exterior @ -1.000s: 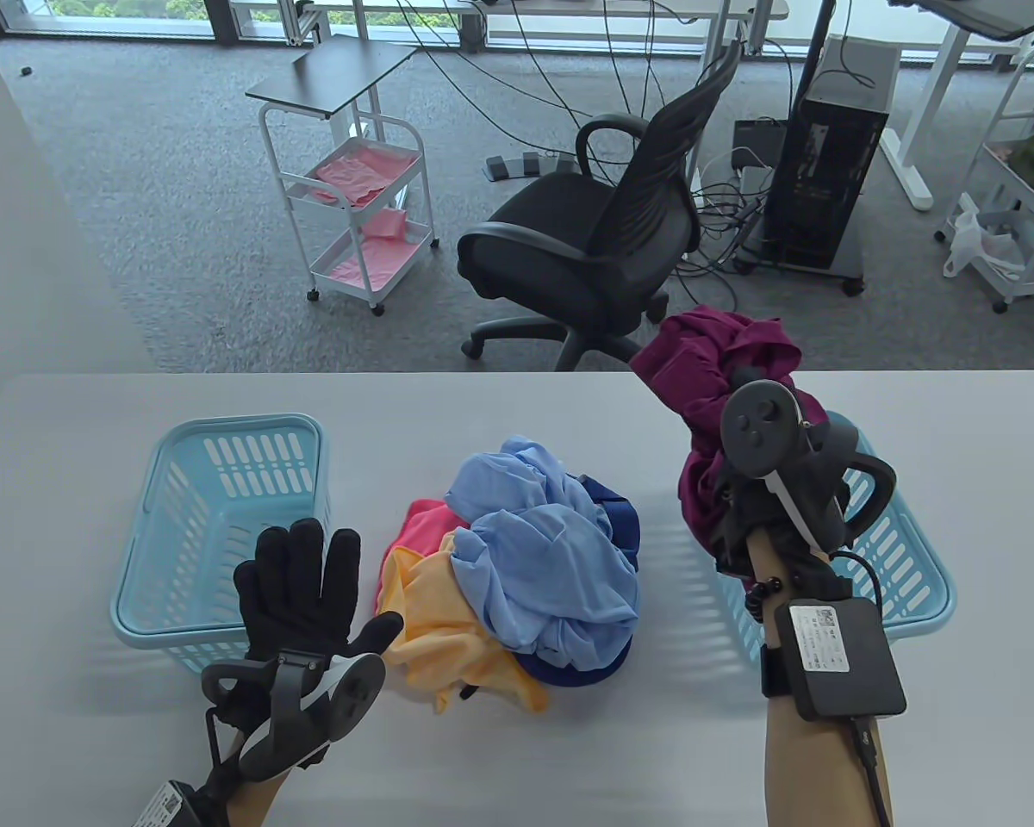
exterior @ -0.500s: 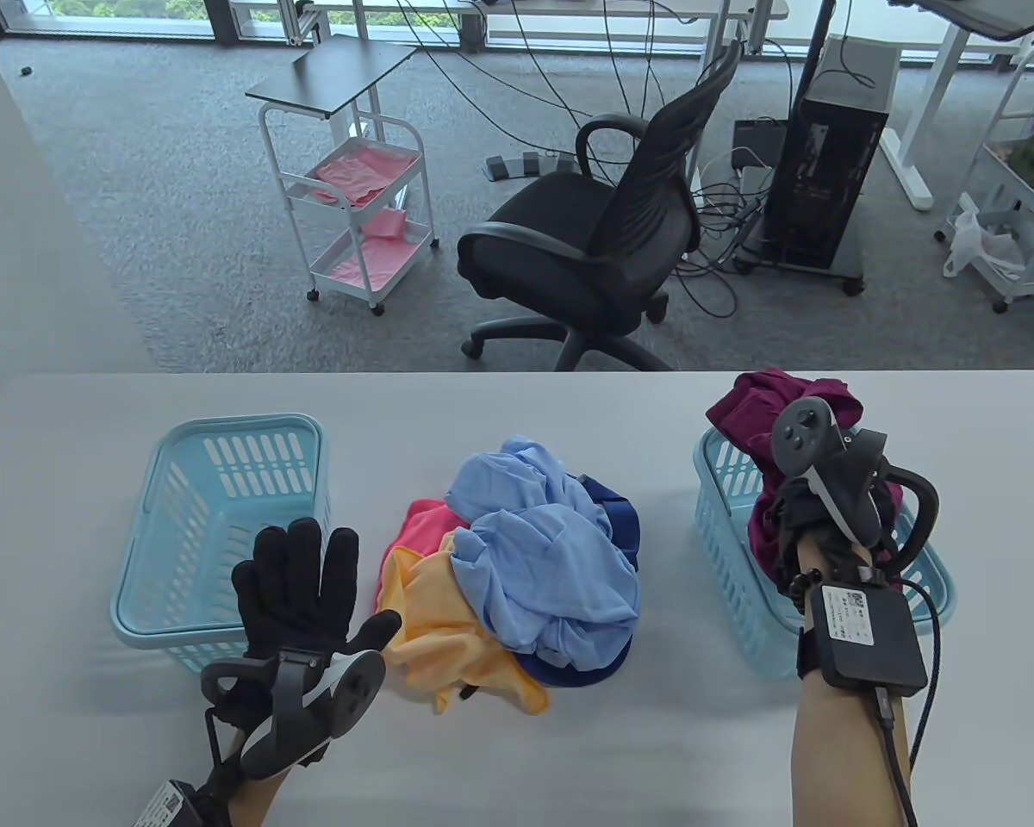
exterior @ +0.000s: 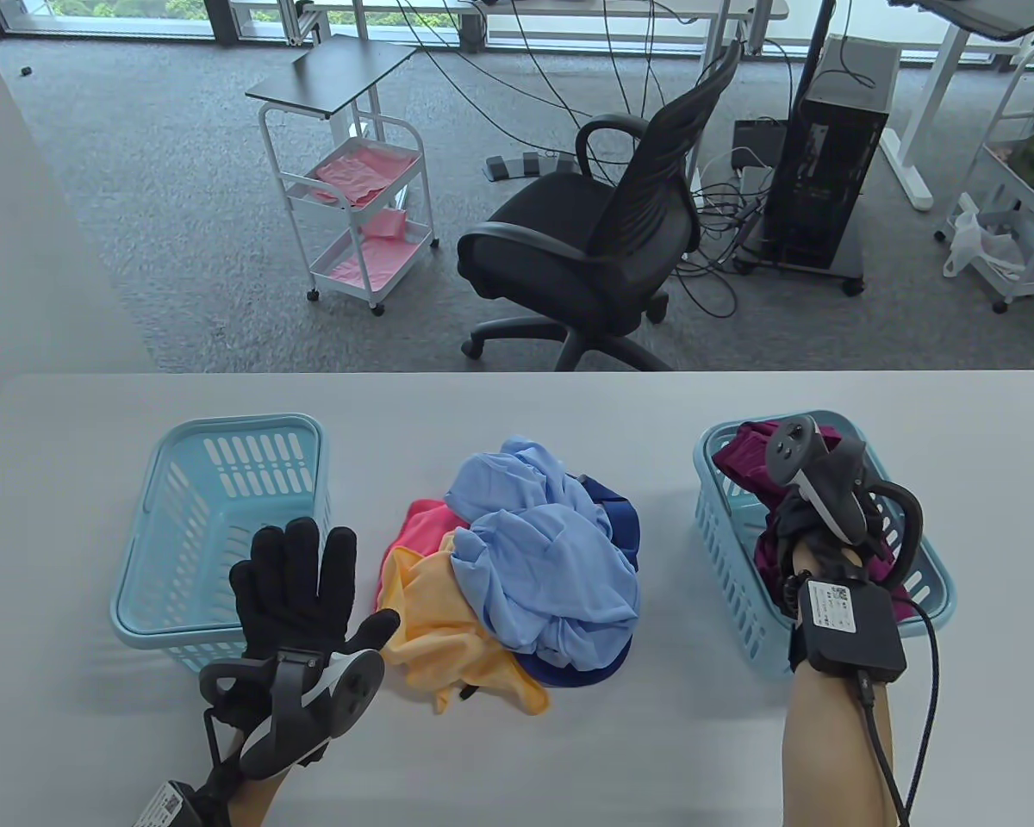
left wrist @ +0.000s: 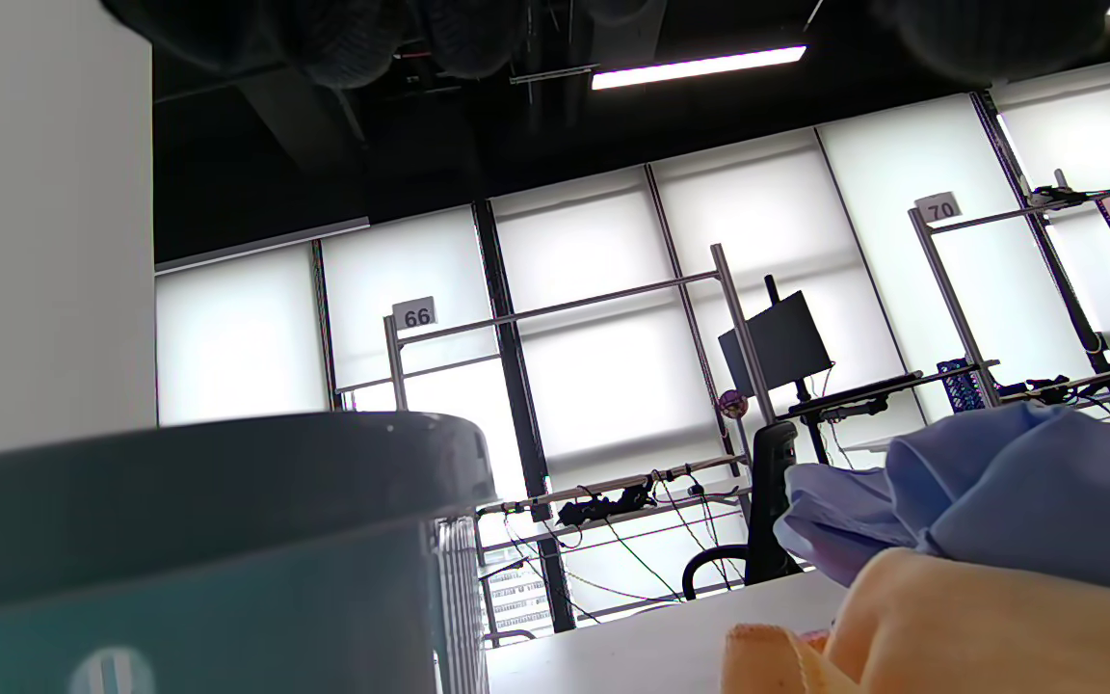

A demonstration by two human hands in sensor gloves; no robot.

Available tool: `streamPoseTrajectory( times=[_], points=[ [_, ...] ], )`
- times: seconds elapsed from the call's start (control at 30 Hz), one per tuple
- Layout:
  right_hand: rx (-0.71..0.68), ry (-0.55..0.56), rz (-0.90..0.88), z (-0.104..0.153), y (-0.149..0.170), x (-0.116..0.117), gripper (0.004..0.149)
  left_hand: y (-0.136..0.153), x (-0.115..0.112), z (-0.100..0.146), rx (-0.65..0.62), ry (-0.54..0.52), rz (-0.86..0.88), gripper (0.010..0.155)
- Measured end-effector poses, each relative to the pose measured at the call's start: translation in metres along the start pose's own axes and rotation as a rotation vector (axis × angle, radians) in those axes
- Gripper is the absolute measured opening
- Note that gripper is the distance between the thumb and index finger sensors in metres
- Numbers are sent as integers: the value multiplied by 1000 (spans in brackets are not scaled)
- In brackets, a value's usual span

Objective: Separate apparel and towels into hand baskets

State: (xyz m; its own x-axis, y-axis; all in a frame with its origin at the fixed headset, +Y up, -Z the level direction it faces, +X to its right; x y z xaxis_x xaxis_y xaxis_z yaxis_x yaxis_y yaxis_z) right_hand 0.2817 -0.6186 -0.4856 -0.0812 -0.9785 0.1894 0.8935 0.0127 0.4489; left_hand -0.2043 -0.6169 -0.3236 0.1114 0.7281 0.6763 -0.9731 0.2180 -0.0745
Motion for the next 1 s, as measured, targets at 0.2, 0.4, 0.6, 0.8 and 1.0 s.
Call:
streamPoseTrajectory(
  times=[0.2,0.4,0.6,0.8,1.0],
  points=[
    [-8,-118,-34,-6,2,6,86,0,0,0,0,1,0,94],
    [-52,-77,-102,12,2,-28,86,-1,0,0,-2,7,3,94],
    [-142,-21,-133,44,-14,-54,85,0,0,0,0,-1,10,94],
    [-255,4,-143,79,-47,-65,88,1,0,0,4,3,17,94],
    [-378,-29,-123,104,-90,-57,97,2,0,0,10,4,24,94]
  ],
)
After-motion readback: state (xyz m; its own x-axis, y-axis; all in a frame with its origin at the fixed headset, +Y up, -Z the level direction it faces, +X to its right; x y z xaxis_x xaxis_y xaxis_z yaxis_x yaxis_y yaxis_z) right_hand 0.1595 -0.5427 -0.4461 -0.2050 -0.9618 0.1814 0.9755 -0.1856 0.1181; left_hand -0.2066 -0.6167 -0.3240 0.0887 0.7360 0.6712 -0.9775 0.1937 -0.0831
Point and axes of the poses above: the tracker on the back of each hand, its own y axis roughly to the little-finger side, its own z axis roughly from the fingertips to the wrist, x = y × z, the point moved 5 cm from there along -z, roughly from the wrist to the fingertips, and after that the axes turned 15 degrees about -y, right-handed, at the moved point
